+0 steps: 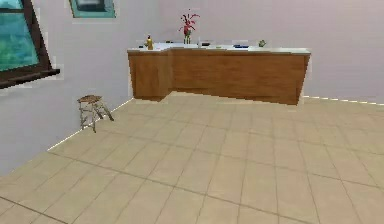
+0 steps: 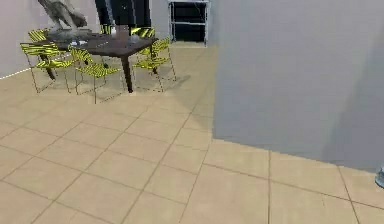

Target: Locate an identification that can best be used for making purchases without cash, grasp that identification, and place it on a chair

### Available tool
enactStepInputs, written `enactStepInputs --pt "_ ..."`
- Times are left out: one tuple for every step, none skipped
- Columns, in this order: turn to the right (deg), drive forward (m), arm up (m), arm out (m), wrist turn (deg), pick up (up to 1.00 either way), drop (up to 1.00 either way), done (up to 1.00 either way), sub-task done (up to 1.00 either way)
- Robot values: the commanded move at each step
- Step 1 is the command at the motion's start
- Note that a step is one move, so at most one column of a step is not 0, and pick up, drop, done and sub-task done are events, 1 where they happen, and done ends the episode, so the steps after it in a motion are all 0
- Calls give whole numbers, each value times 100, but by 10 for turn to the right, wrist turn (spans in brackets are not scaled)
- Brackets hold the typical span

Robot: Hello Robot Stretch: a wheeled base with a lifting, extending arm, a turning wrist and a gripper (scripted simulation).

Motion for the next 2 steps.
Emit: enactStepInputs --pt "0 100 0 0 0 0 0 0 0" --pt "0 100 0 0 0 0 0 0 0"
